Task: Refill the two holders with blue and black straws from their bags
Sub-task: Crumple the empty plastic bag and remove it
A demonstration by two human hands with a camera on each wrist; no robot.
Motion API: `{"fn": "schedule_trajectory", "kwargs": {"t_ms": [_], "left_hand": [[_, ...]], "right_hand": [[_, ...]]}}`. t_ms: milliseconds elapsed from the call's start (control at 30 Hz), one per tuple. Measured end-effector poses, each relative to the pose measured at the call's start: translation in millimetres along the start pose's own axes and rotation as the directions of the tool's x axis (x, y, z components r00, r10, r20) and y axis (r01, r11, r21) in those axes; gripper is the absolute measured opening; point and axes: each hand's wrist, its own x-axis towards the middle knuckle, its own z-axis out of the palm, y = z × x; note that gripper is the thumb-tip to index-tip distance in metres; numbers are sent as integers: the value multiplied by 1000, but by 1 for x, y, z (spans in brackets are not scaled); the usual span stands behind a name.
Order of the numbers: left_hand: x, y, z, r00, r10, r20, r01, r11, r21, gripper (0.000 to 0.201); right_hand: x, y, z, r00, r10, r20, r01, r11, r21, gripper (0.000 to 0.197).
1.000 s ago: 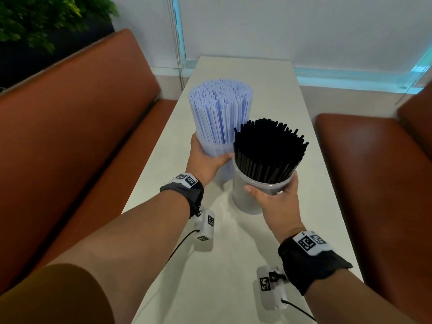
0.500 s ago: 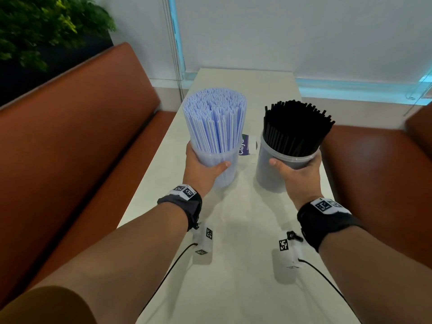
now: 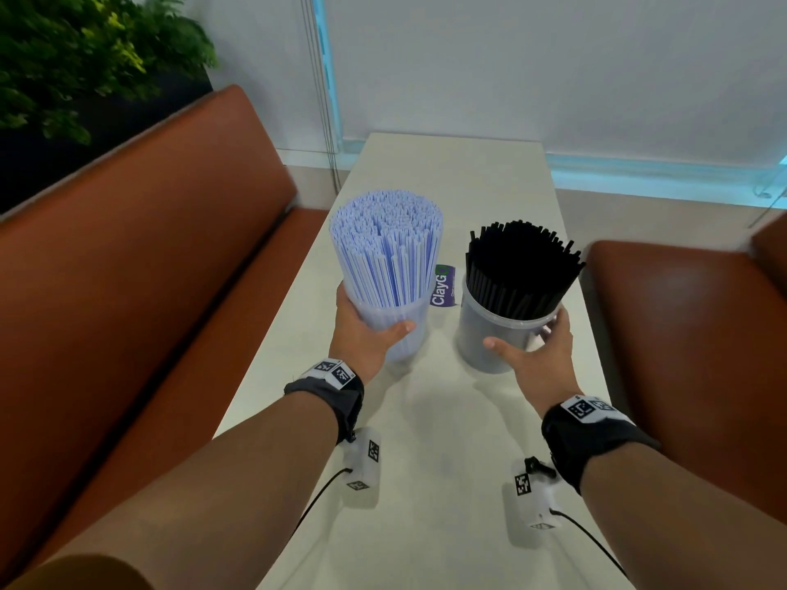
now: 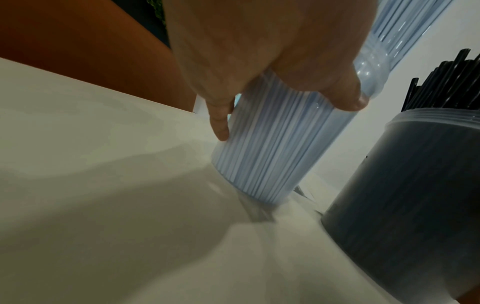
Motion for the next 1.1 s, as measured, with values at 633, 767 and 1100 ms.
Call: {"fn": "schedule_trajectory", "kwargs": {"t_ms": [633,767,1100], "left_hand": [[22,14,5,998,-28,61,28,1000,5,95],[23,13,5,997,-42,65,43,999,-12,91],[18,16,10,995,-86,-41,86,996,-11,88]], "right_hand": [[17,-17,10,998,57,-30,-60,995,-84,121],[17,-15,7,998,28,54,-31,997,71,111],[6,-20,14,997,74,-34,-71,994,82,93]]}}
